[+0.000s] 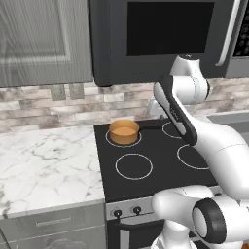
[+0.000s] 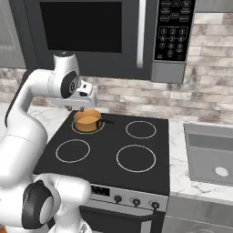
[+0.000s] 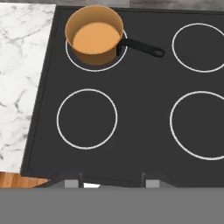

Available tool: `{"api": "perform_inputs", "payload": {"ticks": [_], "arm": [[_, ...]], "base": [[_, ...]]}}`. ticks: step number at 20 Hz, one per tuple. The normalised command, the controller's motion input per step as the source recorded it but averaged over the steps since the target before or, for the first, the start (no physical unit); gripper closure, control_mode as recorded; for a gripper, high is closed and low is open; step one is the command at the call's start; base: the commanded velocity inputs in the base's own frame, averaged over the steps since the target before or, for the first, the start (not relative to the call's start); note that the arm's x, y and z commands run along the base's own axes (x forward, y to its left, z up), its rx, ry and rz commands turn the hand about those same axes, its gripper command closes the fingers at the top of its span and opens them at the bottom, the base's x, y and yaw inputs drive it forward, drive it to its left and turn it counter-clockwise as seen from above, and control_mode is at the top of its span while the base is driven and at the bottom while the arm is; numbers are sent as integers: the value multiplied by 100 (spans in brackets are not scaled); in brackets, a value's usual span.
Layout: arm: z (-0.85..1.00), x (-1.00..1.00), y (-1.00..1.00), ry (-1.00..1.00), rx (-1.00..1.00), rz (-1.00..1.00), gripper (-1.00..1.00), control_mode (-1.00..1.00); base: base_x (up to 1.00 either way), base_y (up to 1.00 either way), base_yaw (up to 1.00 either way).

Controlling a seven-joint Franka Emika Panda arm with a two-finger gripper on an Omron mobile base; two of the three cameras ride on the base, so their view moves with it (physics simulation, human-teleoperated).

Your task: Turn on the rear left burner of the stove.

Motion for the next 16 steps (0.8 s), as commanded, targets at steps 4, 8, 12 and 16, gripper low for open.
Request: {"api": "perform_inputs", "payload": {"ticks": [4,8,12,16], "arm": [[0,0,0,0,0,0,-100,100],[0,0,0,0,0,0,-100,100],[0,0,0,0,0,0,-100,100],[0,0,0,0,0,0,-100,100]], "base": [[-1,0,0],[-26,-23,0],[-39,-39,0],[-39,-32,0]]}}
